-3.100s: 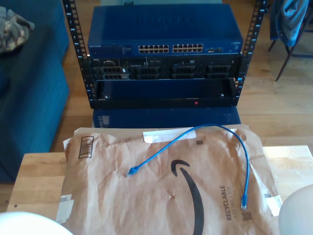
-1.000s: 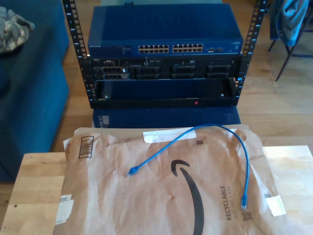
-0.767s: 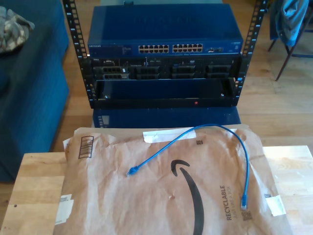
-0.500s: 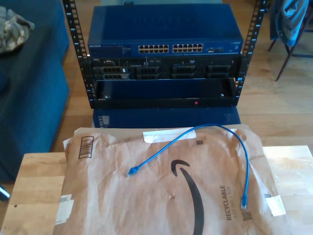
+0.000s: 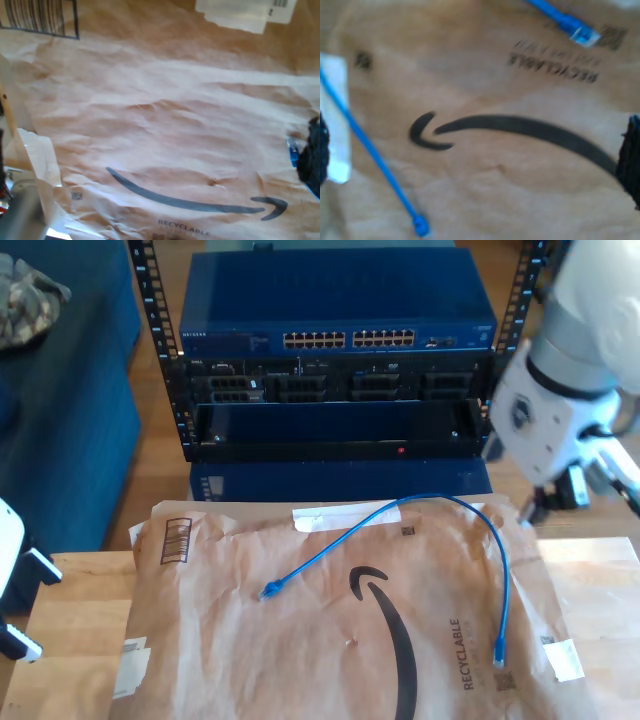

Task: Grab the cable and plug it in

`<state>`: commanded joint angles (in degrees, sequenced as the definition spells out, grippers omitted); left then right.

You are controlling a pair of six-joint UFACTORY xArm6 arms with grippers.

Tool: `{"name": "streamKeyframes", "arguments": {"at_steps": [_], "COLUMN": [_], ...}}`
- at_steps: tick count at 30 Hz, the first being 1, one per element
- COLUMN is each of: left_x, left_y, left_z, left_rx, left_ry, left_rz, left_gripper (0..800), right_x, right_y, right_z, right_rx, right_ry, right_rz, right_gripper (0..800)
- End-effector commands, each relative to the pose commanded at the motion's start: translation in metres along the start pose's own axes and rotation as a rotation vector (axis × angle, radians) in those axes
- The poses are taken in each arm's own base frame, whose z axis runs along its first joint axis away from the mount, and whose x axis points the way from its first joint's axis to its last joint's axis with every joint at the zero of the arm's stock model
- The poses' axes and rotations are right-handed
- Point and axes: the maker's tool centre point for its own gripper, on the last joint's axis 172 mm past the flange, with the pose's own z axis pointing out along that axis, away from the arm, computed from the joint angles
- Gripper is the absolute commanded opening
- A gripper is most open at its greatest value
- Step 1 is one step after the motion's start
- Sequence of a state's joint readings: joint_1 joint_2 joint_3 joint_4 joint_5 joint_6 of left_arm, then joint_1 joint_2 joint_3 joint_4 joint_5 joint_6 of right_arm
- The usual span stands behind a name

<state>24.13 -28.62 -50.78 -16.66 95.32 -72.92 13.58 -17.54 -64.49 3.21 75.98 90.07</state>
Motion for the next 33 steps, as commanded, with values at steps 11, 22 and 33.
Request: {"name": "streamKeyframes", "arguments": {"at_steps": [11, 22, 33], "left_x": [-0.024, -0.023, -0.021], "left_y": [0.024, 0.032, 0.034], "left_z": [0.004, 0.014, 0.02], "left_rx": [0.008, 0.016, 0.033], "left_ry": [-0.106, -0.104, -0.111], "left_rz": [-0.017, -0.016, -0.025], "left_gripper": [800, 800, 800], "right_x": [-0.094, -0.158, -0.185], "right_y": [-0.05, -0.055, -0.016], "right_z": [0.01, 0.073, 0.164], "right_rx": [-0.039, -0.138, -0.167], "right_ry": [-0.189, -0.176, -0.144], "right_rz": [-0.042, -0.155, -0.192], "right_gripper": [792, 792, 787]}}
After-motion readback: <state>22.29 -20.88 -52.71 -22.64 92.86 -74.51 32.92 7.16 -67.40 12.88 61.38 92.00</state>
